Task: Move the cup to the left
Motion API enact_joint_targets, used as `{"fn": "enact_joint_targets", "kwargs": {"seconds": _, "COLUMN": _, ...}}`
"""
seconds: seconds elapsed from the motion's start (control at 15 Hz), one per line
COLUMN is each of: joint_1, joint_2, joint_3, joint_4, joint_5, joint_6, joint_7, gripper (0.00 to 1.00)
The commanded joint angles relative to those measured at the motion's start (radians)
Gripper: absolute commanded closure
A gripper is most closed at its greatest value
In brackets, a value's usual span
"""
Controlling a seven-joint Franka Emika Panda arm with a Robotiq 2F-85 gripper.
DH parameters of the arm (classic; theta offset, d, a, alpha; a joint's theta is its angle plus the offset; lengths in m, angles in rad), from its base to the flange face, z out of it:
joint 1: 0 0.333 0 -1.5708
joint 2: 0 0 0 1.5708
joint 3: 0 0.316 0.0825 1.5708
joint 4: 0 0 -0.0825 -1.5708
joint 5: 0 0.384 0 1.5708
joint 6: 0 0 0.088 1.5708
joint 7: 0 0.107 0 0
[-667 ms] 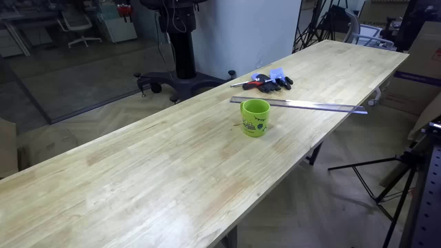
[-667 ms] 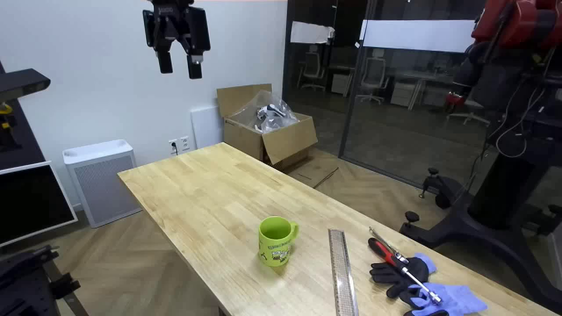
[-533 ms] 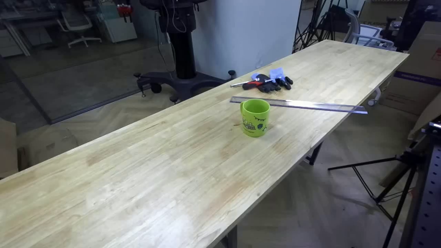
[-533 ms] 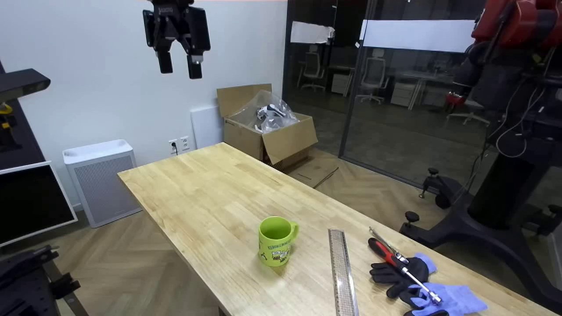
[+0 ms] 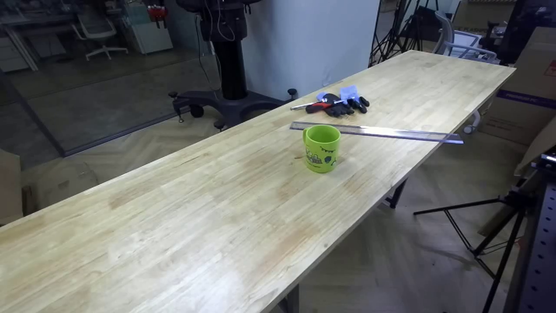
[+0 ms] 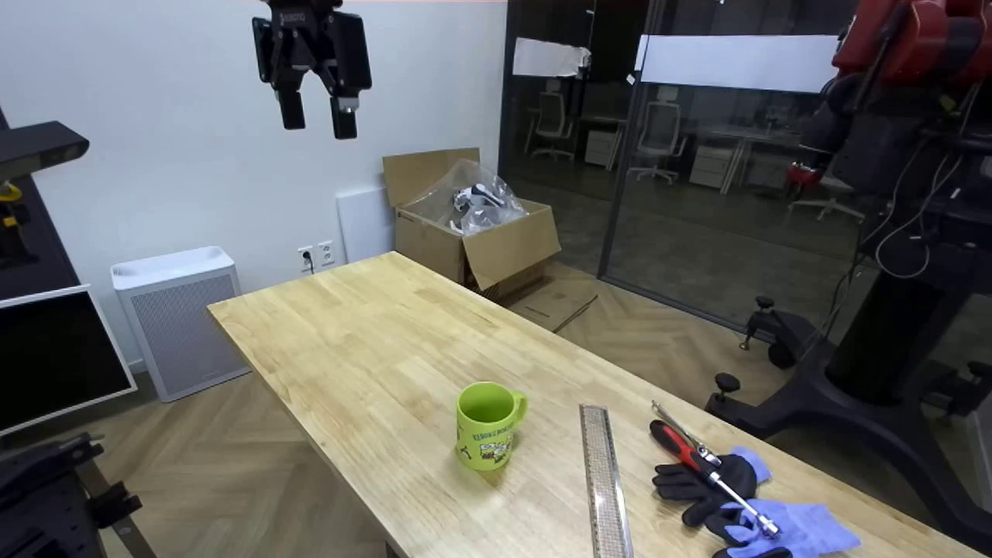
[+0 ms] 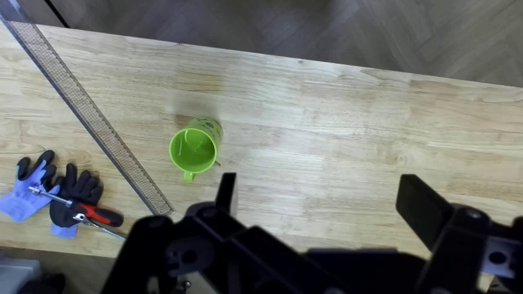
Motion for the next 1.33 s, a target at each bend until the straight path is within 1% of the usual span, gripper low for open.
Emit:
{"fn": "enact_joint_targets", "kwargs": {"seconds": 0.0, "joint_1": 0.009, "joint_2": 0.001, "joint_3": -0.007, "joint_4": 0.002, "joint_5": -0.003, "joint_6": -0.003, "joint_7": 0.003, "gripper": 0.0}}
{"fn": "enact_joint_targets", "kwargs": {"seconds": 0.13, "joint_1": 0.008, "joint_2": 0.0, "joint_3": -0.012, "joint_4": -0.003, "joint_5": 0.002, "joint_6": 0.014, "joint_7": -0.004, "gripper": 0.0}}
{"fn": "enact_joint_targets", "kwargs": {"seconds": 0.27, "joint_1": -0.006, "joint_2": 0.015, "joint_3": -0.029, "joint_4": -0.014, "joint_5": 0.005, "joint_6": 0.068, "joint_7": -0.001, "gripper": 0.0}}
{"fn": "enact_joint_targets", "kwargs": {"seconds": 0.4, "joint_1": -0.022, "joint_2": 0.038, "joint_3": -0.057, "joint_4": -0.032, "joint_5": 0.009, "joint_6": 0.135, "joint_7": -0.017, "gripper": 0.0}}
{"fn": "enact_joint_targets", "kwargs": {"seconds": 0.53, "joint_1": -0.044, "joint_2": 0.074, "joint_3": -0.085, "joint_4": -0.055, "joint_5": 0.006, "joint_6": 0.239, "joint_7": -0.018, "gripper": 0.0}}
{"fn": "enact_joint_targets", "kwargs": {"seconds": 0.8, "joint_1": -0.084, "joint_2": 0.187, "joint_3": -0.133, "joint_4": -0.095, "joint_5": 0.001, "joint_6": 0.45, "joint_7": -0.018, "gripper": 0.0}}
{"fn": "enact_joint_targets", "kwargs": {"seconds": 0.93, "joint_1": -0.096, "joint_2": 0.251, "joint_3": -0.15, "joint_4": -0.103, "joint_5": 0.002, "joint_6": 0.532, "joint_7": -0.03, "gripper": 0.0}}
{"fn": "enact_joint_targets", "kwargs": {"seconds": 1.07, "joint_1": -0.101, "joint_2": 0.319, "joint_3": -0.161, "joint_4": -0.097, "joint_5": 0.009, "joint_6": 0.582, "joint_7": -0.047, "gripper": 0.0}}
{"fn": "enact_joint_targets", "kwargs": {"seconds": 1.27, "joint_1": -0.097, "joint_2": 0.396, "joint_3": -0.162, "joint_4": -0.086, "joint_5": 0.033, "joint_6": 0.616, "joint_7": -0.053, "gripper": 0.0}}
